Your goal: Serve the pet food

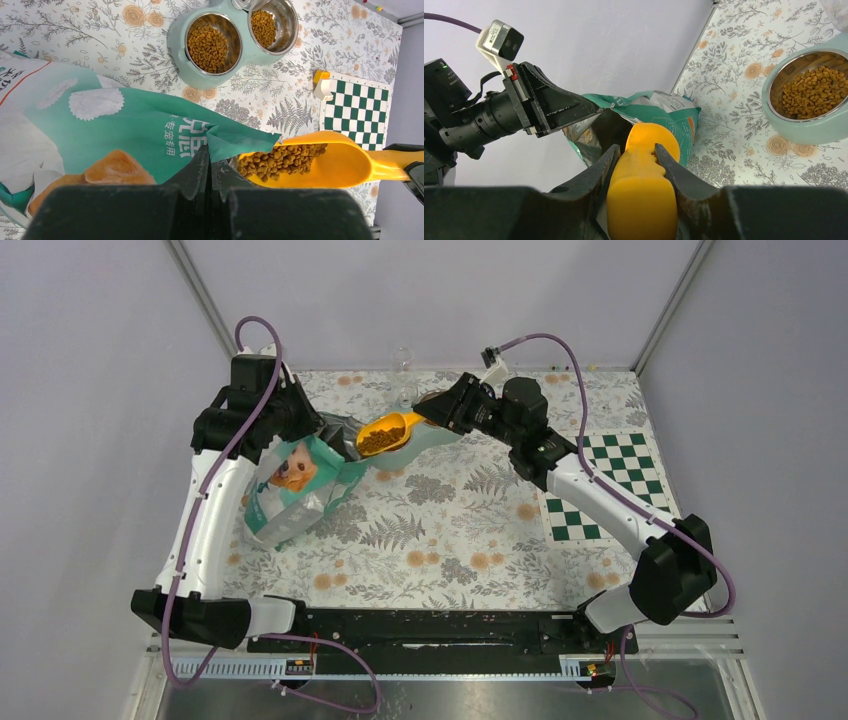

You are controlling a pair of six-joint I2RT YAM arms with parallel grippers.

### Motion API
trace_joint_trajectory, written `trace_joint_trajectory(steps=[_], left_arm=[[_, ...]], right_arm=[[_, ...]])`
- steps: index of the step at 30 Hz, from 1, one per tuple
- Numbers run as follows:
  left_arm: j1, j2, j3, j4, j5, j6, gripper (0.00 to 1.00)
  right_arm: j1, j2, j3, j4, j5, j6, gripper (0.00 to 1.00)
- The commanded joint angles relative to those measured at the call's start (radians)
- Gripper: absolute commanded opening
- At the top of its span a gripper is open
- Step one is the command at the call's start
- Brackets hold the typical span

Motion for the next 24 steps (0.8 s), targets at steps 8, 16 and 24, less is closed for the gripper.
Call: trace_joint_trajectory(steps=[8, 16, 24], left_arm=[[0.005, 0.014, 0.091, 0.066, -0.006, 0.009, 0.00], [0.005, 0.023, 0.101, 0.060, 0.007, 0.008, 0.00], [0.006, 0.021, 0.111, 0.053, -0.006, 0.018, 0.00]], right_arm=[[-0.004, 0.024, 0.058, 0.229, -0.123, 0.068, 0.00], [0.022, 0.032, 0.130, -0.018, -0.017, -0.049, 0.00], [0.013, 0.087, 0.075, 0.233, -0.113, 0.256, 0.00]])
